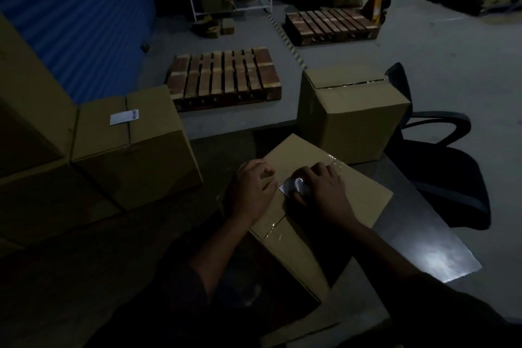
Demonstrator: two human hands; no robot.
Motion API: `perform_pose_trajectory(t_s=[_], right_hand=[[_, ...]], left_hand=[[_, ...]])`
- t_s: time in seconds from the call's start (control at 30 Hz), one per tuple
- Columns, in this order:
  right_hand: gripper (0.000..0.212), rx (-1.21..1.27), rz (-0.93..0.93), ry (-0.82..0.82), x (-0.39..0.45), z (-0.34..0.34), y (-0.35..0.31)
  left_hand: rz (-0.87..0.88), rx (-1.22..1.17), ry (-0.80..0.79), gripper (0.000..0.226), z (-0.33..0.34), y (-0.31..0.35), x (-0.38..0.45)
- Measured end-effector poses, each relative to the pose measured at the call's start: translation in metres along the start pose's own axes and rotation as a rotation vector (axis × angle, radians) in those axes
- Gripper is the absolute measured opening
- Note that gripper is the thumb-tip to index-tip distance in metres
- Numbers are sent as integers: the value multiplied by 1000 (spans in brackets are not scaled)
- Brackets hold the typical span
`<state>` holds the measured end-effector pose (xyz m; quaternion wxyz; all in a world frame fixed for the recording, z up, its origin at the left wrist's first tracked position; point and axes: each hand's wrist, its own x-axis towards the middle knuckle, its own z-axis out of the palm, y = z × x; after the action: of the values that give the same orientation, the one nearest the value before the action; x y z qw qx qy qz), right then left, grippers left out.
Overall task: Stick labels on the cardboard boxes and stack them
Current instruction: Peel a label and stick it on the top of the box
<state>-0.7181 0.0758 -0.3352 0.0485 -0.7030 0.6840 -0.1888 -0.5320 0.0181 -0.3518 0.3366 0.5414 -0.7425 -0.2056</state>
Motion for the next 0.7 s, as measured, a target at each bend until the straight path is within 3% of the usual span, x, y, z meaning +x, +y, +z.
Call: perform_pose_trajectory(t_s=[0.27,0.63,0.7], right_hand=[[33,-9,-15,-1,7,1,1],[49,41,-20,0,8,4,4],[42,33,-21,-3,9,5,5]], left_hand=[[-23,15,-14,8,-2,4,-2],[-19,16,-16,7,-5,8,-3],[-23,4,-15,7,-5,7,-3]])
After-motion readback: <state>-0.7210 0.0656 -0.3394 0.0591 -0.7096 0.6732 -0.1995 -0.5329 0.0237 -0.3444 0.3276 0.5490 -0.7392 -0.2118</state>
